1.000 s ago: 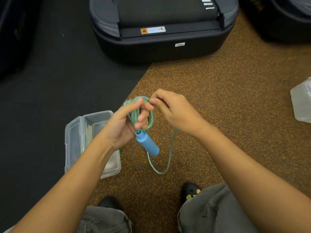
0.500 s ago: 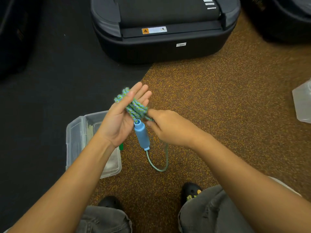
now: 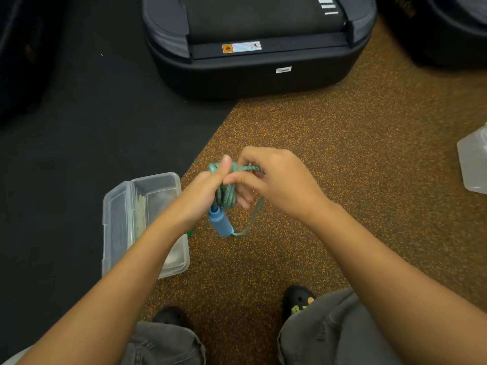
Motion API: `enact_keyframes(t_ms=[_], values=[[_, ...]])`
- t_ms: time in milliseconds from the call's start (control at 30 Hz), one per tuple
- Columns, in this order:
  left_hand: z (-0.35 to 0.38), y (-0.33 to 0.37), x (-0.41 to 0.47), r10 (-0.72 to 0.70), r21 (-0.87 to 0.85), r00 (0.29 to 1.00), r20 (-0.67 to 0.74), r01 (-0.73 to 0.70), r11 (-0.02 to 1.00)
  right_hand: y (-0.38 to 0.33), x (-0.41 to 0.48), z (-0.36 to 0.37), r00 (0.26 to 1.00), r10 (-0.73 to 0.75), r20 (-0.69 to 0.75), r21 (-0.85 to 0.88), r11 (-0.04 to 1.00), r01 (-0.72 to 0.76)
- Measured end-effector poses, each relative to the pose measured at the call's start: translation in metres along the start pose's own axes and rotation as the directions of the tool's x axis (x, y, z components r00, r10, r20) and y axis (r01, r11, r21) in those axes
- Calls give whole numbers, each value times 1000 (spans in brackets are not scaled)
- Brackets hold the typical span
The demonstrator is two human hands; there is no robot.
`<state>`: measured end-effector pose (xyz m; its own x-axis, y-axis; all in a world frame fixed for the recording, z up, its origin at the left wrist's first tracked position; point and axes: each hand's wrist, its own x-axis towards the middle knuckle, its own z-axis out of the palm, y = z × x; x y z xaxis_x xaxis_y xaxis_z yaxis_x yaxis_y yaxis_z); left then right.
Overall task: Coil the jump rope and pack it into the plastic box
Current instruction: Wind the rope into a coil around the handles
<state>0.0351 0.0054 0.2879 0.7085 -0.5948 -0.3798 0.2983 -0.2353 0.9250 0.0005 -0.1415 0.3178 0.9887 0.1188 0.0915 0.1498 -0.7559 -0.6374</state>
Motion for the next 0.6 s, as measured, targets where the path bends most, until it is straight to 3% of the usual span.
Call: enact_keyframes(t_ms=[133, 267, 433, 600], values=[[1, 3, -4, -25, -145, 970, 242, 61, 988, 8, 5, -2, 995, 97, -27, 96, 991, -94], [-4, 2, -6, 54, -232, 939, 339, 28, 972, 16, 7, -1, 987, 156, -29, 163, 975, -149], [-6, 3, -9, 143, -468, 943, 301, 15, 883, 19, 10, 10, 974, 216, 72, 93, 970, -222], [-17, 10, -6, 172, -712, 975, 142, -20, 702, 11, 4, 24, 970, 146, 194, -45, 989, -140]])
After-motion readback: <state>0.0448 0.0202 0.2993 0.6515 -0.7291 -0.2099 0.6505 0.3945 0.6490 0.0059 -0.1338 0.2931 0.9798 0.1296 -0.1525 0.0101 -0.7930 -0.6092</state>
